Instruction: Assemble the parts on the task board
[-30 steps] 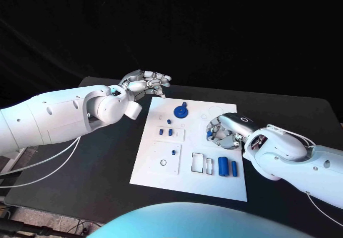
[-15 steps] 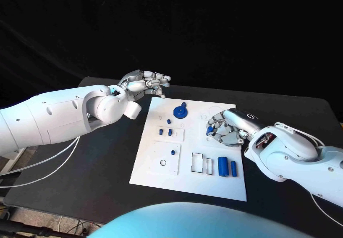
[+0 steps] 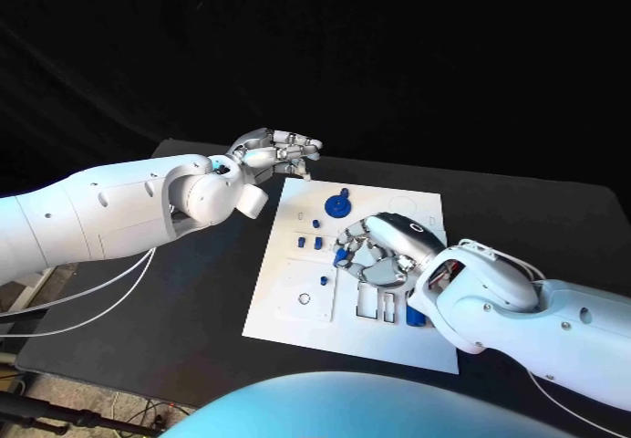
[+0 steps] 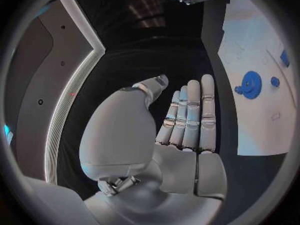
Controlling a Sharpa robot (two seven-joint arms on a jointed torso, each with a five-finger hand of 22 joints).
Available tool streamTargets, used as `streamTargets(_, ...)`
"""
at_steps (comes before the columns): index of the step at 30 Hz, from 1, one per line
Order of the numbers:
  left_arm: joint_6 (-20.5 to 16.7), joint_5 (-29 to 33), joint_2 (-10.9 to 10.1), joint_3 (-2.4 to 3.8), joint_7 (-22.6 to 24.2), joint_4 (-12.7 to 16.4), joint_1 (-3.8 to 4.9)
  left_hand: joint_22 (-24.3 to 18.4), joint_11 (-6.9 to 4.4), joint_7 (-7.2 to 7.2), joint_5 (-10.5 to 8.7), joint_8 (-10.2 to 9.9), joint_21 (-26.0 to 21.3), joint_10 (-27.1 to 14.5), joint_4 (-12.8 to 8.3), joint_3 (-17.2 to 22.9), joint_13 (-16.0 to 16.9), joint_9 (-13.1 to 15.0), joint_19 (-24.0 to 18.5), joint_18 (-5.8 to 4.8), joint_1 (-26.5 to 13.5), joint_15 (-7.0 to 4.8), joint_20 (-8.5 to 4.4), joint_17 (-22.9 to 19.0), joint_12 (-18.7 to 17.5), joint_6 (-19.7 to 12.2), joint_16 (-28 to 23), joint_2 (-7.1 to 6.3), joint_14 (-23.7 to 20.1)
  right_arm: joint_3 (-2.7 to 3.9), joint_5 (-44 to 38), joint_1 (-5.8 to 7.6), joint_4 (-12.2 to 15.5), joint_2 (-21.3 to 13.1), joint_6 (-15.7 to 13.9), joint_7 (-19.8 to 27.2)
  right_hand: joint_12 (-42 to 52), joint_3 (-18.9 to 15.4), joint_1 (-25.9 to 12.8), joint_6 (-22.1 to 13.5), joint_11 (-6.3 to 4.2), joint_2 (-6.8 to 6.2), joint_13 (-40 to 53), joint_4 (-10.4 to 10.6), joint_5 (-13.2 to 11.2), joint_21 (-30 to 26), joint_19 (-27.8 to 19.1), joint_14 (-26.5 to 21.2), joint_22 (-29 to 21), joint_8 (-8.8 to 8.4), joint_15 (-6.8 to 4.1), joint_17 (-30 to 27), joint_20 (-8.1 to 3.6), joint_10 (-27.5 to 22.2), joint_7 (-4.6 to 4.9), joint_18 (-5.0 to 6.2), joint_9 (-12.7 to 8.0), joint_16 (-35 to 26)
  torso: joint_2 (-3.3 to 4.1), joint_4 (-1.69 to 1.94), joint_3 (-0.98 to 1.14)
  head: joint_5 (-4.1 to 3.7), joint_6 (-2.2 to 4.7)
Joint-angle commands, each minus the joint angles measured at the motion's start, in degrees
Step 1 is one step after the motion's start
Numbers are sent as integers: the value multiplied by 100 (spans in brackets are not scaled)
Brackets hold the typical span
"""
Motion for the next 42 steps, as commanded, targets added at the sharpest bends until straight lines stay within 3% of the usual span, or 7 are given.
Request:
streamTargets(1, 114, 33, 35, 3, 19, -1, 3, -5, 2, -17, 1, -32, -32, -49, 3, -23, 9, -10, 32, 69, 9, 16, 18, -6, 24, -41, -18, 38, -2, -7, -15, -102, -22, 158, 10, 172, -18, 5, 3, 26, -5, 50, 5, 12, 42, 5, 146, 85, 1045, 20, -56, -10, -30, 46, -1, -65, 51, 21, 5, 4, 0, 54, 1)
streamTargets(7, 118, 33, 59, 3, 15, -1, 3, -5, 2, -17, 1, -32, -32, -49, 3, -23, 9, -10, 32, 69, 9, 16, 18, -6, 24, -41, -18, 38, -2, -36, -95, -329, -241, 486, 33, 256, -27, 8, 9, 16, -4, 48, 4, 5, 53, -6, 141, 82, 1040, 19, -57, -21, -32, 41, 2, -62, 54, 15, 8, -2, -9, 163, 1)
streamTargets(16, 124, 33, 67, 3, 12, 3, 3, -7, 3, -17, 1, -33, -36, -55, 6, -27, 10, -11, 36, 69, 9, 17, 18, -7, 24, -45, -17, 39, -1, -53, -234, -592, -521, 791, 34, 315, -33, 9, 13, 9, -3, 47, 3, 1, 58, -8, 140, 83, 1039, 18, -57, -14, -33, 36, 5, -62, 55, 19, 14, 2, 5, 281, 1)
streamTargets(22, 126, 33, 67, 3, 9, 5, 3, -7, 3, -17, 1, -33, -36, -55, 6, -27, 10, -11, 36, 69, 9, 17, 18, -7, 24, -45, -17, 39, -1, -59, -296, -658, -663, 891, 64, 305, -33, 9, 13, 9, -3, 47, 3, 1, 58, -8, 140, 83, 1039, 18, -57, -14, -33, 36, 5, -62, 55, 19, 8, -3, -4, 329, 1)
streamTargets(30, 132, 33, 63, 3, 2, 14, 3, -11, 4, -16, 0, -35, -42, -61, 11, -35, 10, -12, 41, 68, 6, 18, 19, -8, 27, -48, -16, 39, -2, -77, -366, -705, -795, 968, 127, 288, -33, 9, 13, 9, -3, 47, 3, 1, 58, -8, 140, 83, 1039, 18, -57, -14, -33, 36, 5, -62, 55, 19, 11, -1, 1, 369, 1)
streamTargets(42, 135, 33, 54, 3, -3, 21, 3, -11, 4, -16, 0, -35, -42, -61, 11, -35, 10, -12, 41, 68, 6, 18, 19, -8, 27, -48, -16, 39, -2, -92, -442, -718, -872, 981, 284, 226, -48, 5, 4, -11, 6, 41, 1, 2, 65, -13, 138, 81, 1038, 15, -53, -25, -34, 28, 16, -61, 58, 14, 7, -4, -2, 402, 1)
